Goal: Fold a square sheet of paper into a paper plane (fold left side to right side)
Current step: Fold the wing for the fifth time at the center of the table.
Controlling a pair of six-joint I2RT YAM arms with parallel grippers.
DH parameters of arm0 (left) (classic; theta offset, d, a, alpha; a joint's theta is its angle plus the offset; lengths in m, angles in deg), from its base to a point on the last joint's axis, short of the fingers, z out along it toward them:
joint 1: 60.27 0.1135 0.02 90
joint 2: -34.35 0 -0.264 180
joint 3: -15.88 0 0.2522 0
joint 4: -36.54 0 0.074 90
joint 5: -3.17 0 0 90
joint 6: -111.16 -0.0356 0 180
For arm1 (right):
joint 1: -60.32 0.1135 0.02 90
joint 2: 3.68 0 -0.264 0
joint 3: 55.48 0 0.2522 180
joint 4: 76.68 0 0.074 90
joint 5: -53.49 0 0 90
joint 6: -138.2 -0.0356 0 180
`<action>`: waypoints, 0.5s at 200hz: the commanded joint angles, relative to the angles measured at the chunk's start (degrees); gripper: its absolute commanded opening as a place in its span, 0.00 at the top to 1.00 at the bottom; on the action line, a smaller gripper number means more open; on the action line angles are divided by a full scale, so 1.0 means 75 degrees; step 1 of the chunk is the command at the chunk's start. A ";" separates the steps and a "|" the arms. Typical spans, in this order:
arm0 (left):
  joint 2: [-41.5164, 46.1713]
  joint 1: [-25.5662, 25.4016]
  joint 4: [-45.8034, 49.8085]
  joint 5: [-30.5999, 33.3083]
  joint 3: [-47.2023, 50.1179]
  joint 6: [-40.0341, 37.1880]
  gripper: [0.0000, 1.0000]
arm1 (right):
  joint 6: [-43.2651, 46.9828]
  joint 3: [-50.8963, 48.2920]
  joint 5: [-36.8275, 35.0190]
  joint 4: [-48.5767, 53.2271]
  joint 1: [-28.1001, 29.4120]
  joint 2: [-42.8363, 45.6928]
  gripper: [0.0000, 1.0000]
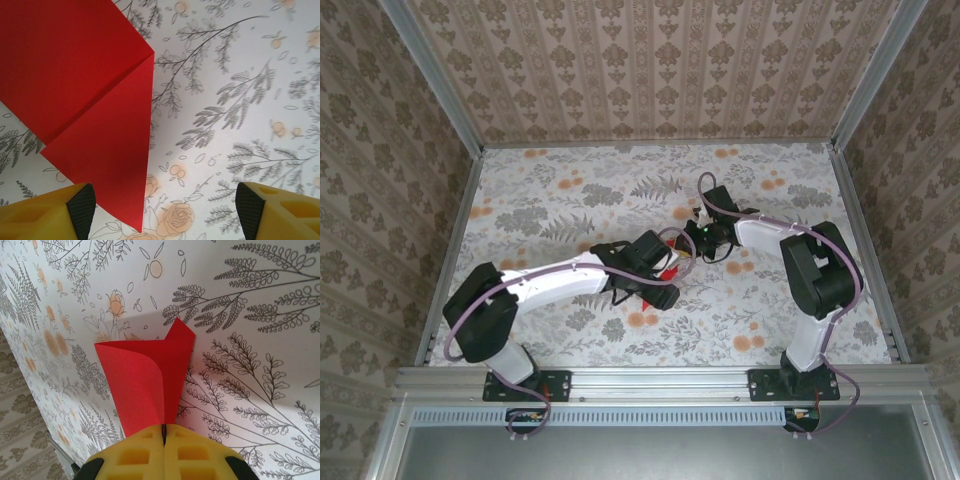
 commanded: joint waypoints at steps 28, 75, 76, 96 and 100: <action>-0.0730 -0.0150 0.0652 0.1175 -0.0625 0.0120 0.22 | -0.0236 0.0307 -0.0140 0.0233 0.0043 -0.0202 1.00; -0.1471 -0.0420 0.0942 0.1886 -0.1109 -0.0109 0.24 | -0.0227 0.0330 -0.0111 0.0244 0.0073 -0.0258 1.00; -0.1478 -0.0427 0.0950 0.1899 -0.1116 -0.0109 0.24 | -0.0226 0.0330 -0.0114 0.0244 0.0070 -0.0262 1.00; -0.1676 -0.0504 0.1034 0.2052 -0.1285 -0.0153 0.27 | -0.0207 0.0330 -0.0127 0.0274 0.0066 -0.0251 1.00; -0.1695 -0.0508 0.1050 0.2080 -0.1303 -0.0147 0.28 | -0.0199 0.0330 -0.0128 0.0275 0.0072 -0.0248 1.00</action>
